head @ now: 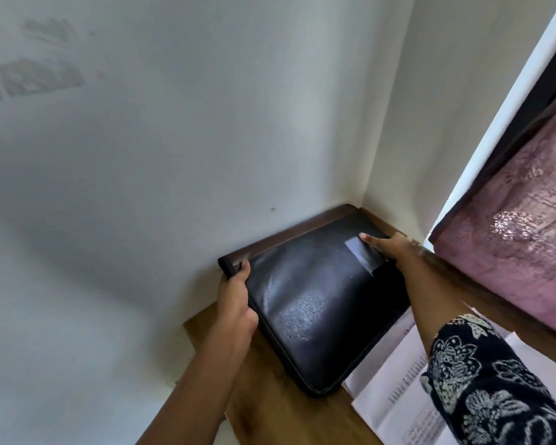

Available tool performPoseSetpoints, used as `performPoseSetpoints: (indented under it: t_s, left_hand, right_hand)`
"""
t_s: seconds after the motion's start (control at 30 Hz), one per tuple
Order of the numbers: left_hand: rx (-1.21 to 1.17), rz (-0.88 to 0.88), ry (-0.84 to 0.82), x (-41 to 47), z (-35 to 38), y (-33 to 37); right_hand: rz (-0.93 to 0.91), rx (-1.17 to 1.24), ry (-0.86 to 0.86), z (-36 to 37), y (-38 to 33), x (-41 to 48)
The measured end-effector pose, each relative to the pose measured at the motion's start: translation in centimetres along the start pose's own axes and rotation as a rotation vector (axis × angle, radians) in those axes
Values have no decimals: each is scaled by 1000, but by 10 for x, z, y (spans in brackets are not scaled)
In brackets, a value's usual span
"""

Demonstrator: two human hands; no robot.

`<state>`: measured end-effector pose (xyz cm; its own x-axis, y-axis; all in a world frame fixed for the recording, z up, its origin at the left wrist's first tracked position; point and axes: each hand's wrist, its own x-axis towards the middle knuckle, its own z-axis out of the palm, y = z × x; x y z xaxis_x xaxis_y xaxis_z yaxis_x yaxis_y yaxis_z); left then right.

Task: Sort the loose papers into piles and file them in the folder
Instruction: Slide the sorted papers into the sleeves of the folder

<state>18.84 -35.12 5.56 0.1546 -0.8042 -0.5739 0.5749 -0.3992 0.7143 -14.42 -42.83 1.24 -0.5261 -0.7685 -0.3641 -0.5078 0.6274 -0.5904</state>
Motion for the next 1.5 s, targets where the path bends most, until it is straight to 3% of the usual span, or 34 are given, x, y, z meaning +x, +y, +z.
performPoseSetpoints:
  t_s: [0.17,0.33,0.5,0.7,0.87,0.97,1.07,1.13,1.23,1.3,1.37,1.43,1.5]
  left_hand:
    - [9,292,-102,-61,15,33]
    - [48,341,-175,-127,8,58]
    - [129,314,-273,-193,1,34]
    - [167,33,-446,-268,7,-71]
    - [241,-242,-489,-336,12,-203]
    - [321,-308,-499,-376,10,-270]
    - [358,-371,-466,-407,1,-334]
    - [354,-420,-458,-419,-6,-374]
    - [408,-440,-364,-394,-27,-447]
    - [422,-406,-327,-387,-43,-478]
    - [451,-330,-292,-407,-50,-469]
    - [570,-154,-273,-440,-43,-444]
    - [670,139,-344,-453,-40,-424]
  right_hand:
    - [-179,475,13,-27,-21,-33]
    - [-342,578,175,-65,-13,-94]
    - [-399,527,353,-107,54,-168]
    - [-179,290,460,-204,223,-282]
    - [17,73,587,-267,374,-369]
    - [142,-78,617,-290,443,-408]
    - [230,-122,597,-301,500,-427]
    - [208,-28,557,-297,536,-433]
    - [162,28,381,-265,584,-434]
    - [254,-149,309,-236,603,-439]
    - [263,-239,363,-222,607,-445]
    - [245,-206,425,-218,603,-458]
    - [273,-151,505,-209,598,-475]
